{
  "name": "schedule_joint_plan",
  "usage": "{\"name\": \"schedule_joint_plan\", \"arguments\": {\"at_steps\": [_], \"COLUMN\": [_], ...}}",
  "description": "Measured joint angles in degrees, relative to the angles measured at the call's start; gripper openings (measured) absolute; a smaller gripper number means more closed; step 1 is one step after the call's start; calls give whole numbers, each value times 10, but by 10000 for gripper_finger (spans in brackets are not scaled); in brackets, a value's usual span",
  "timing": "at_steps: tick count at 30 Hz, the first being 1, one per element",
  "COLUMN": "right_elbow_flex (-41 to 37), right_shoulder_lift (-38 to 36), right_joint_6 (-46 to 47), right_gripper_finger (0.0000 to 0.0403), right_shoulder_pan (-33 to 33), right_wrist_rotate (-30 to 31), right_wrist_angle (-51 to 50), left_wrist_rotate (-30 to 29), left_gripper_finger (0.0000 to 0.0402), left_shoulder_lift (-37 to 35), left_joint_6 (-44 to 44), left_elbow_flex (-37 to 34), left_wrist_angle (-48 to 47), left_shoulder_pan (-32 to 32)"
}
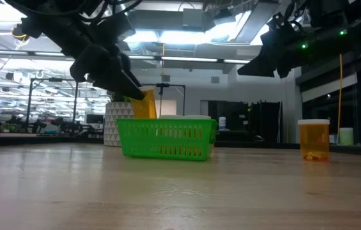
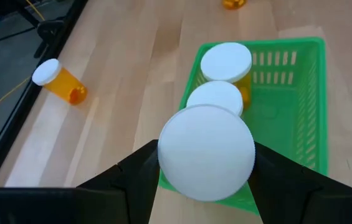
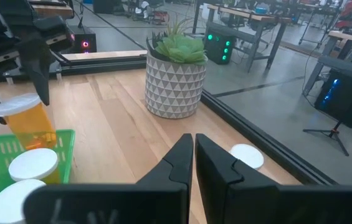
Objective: Pick and place pill bottles into a basket
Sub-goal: Put the orange medicine bottle into the green bin
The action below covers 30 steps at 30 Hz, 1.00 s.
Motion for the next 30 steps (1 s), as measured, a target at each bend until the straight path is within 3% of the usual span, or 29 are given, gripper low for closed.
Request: {"name": "schedule_joint_plan", "arguments": {"at_steps": [30], "right_elbow_flex": [0], "right_shoulder_lift": [0], "right_joint_6": [0], "right_gripper_finger": [23], "right_shoulder_pan": [0], "right_wrist_rotate": [0], "right_wrist_angle": [-1], "left_wrist_rotate": [39], "left_gripper_finger": [212], "left_shoulder_lift": [31], "left_joint_6": [-2], "left_elbow_flex": [0], "left_wrist_angle": [30], "left_shoulder_pan": [21]}}
